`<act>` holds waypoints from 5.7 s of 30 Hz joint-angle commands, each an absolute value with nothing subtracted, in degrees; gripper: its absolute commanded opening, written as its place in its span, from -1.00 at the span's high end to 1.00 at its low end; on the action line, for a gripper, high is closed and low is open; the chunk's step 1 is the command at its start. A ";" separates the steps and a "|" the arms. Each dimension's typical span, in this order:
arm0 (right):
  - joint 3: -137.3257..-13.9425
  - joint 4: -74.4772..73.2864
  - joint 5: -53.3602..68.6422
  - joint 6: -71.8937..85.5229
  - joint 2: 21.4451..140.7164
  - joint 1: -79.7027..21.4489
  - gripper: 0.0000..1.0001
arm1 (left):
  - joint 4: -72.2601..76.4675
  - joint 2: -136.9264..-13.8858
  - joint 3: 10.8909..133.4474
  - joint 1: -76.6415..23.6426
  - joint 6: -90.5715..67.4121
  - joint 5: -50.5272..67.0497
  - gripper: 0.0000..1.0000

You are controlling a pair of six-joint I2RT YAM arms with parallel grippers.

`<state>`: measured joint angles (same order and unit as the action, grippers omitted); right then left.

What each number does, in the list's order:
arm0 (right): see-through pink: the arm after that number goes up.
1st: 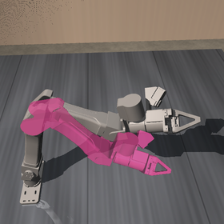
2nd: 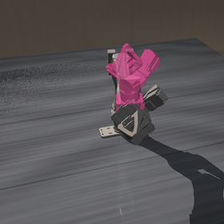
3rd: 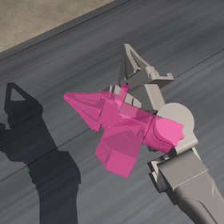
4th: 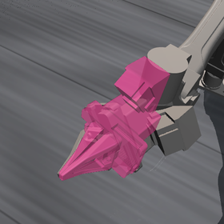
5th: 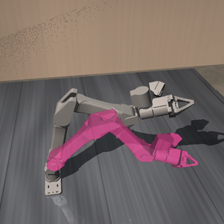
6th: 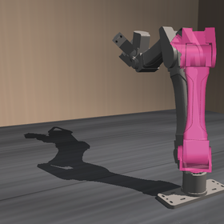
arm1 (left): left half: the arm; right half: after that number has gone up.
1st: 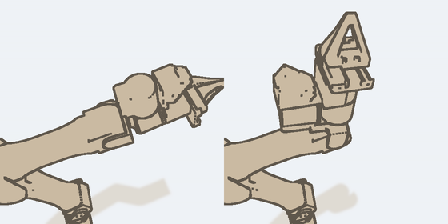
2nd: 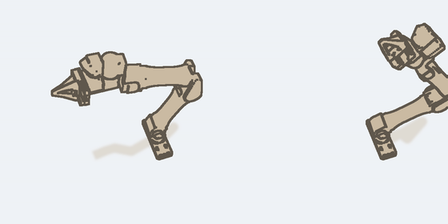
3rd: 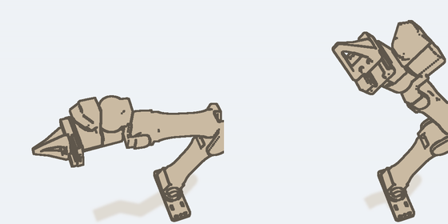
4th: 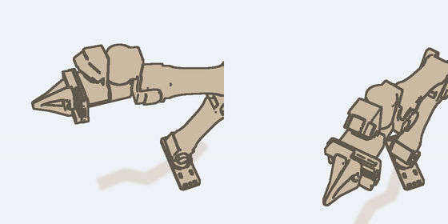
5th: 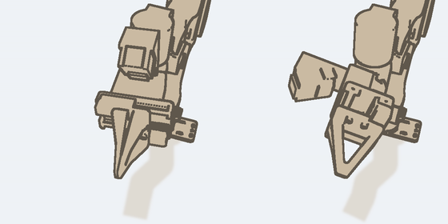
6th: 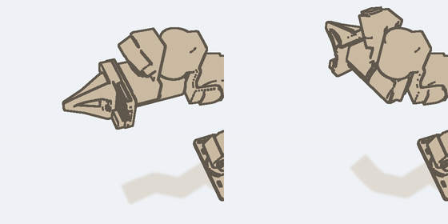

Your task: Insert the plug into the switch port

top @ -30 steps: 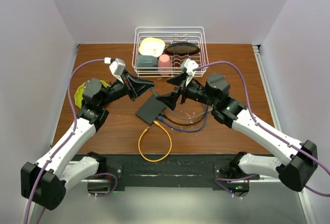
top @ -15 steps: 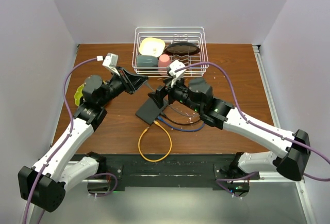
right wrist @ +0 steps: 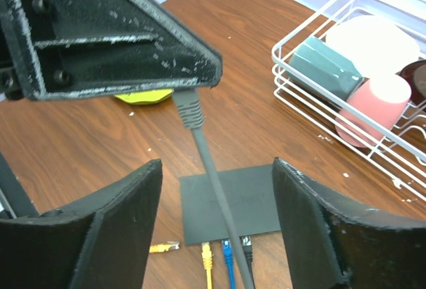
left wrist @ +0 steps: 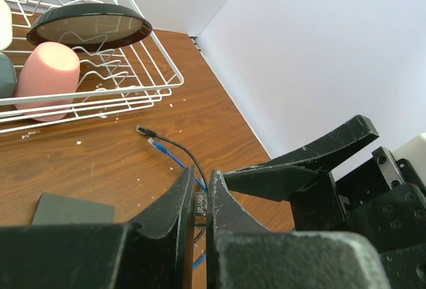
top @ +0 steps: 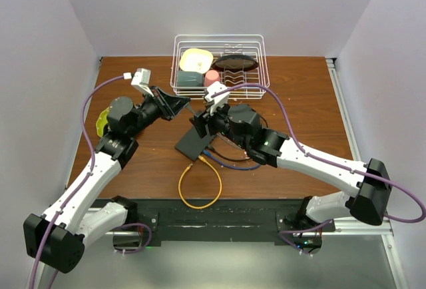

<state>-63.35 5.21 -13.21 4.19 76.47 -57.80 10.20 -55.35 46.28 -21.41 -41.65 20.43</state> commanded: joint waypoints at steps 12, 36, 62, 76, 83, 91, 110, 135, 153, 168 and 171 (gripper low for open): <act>-67.59 10.55 -16.44 2.02 80.06 -58.10 -0.17 | 10.19 -57.66 49.75 -21.53 -41.66 21.62 1.00; -67.59 10.64 -19.16 2.02 81.83 -58.10 1.00 | 10.73 -58.45 49.48 -21.45 -39.64 21.98 0.40; -56.52 7.29 -25.22 -1.58 74.62 -57.92 1.00 | 10.73 -48.24 39.90 -21.27 -34.81 -3.17 -1.00; -49.31 3.87 -18.81 -0.44 73.47 -52.21 1.00 | 0.09 -70.21 50.71 -20.83 -25.32 5.09 -1.00; -47.99 0.18 -13.72 0.97 75.32 -47.47 1.00 | 2.81 -80.06 50.36 -19.95 -24.96 9.40 -1.00; -49.83 -6.23 -9.32 2.37 79.27 -47.20 1.00 | 7.02 -91.40 50.97 -19.78 -26.54 15.72 -1.00; -47.11 -10.54 -7.65 13.62 84.02 -47.28 1.00 | 14.85 -100.90 51.86 -21.09 -28.13 26.98 -0.98; -54.84 -16.61 -12.57 12.04 93.68 -47.20 1.00 | 16.79 -101.34 51.68 -21.62 -26.72 33.32 -0.87; -59.68 -16.79 -10.81 9.49 98.26 -47.20 1.00 | 15.91 -101.07 51.42 -21.62 -26.72 30.06 -0.88; -60.82 -15.47 -6.86 9.23 99.05 -47.37 1.00 | 15.73 -103.36 52.29 -21.62 -26.37 31.73 -0.77; -61.00 -15.21 -6.68 9.23 99.58 -47.63 1.00 | 15.82 -103.62 52.47 -21.62 -26.46 31.99 -0.75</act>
<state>-58.48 -16.73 -7.92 9.80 98.78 -47.24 14.24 -103.09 50.50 -21.19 -27.33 30.13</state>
